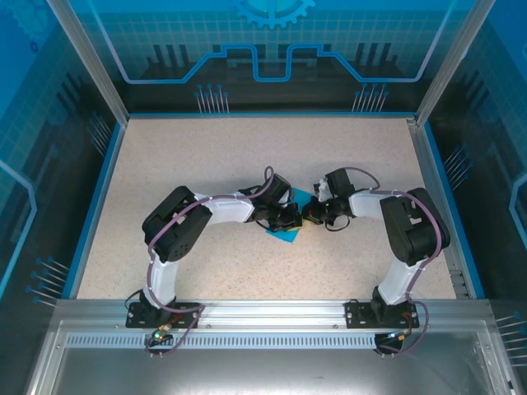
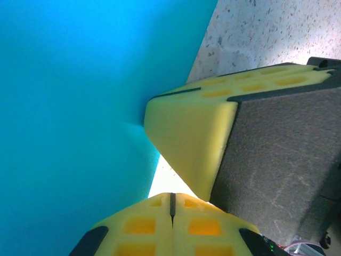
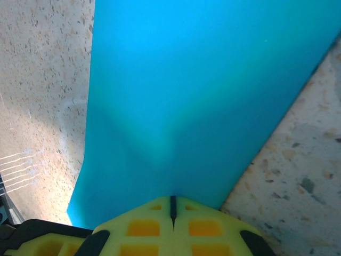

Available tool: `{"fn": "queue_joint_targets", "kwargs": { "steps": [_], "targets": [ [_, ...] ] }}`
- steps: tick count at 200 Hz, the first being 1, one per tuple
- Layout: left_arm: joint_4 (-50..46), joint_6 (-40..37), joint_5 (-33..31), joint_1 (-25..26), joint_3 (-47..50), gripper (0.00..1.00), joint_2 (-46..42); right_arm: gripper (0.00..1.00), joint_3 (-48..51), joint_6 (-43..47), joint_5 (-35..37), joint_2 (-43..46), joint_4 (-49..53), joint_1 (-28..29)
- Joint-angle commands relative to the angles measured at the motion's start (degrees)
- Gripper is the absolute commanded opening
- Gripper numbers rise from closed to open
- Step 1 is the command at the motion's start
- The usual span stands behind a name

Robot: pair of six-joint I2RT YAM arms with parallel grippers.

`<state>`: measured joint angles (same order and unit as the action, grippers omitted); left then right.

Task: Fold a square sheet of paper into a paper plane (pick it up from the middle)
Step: Hold the square sheet of paper at the center of the table.

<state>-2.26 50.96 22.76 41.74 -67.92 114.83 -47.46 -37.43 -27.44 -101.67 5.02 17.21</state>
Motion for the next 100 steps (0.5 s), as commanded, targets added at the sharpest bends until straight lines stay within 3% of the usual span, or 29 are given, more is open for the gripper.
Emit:
{"fn": "queue_joint_targets", "kwargs": {
  "steps": [1,100],
  "targets": [
    [2.78,0.93,0.07,-0.35,0.54,0.02,1.93,0.02,-1.32,0.60,-0.24,-1.47,0.17,0.45],
    [-1.25,-0.66,-1.65,-0.47,0.34,0.01,2.68,0.07,-1.39,1.59,0.38,2.60,2.35,-0.26]
  ]
}}
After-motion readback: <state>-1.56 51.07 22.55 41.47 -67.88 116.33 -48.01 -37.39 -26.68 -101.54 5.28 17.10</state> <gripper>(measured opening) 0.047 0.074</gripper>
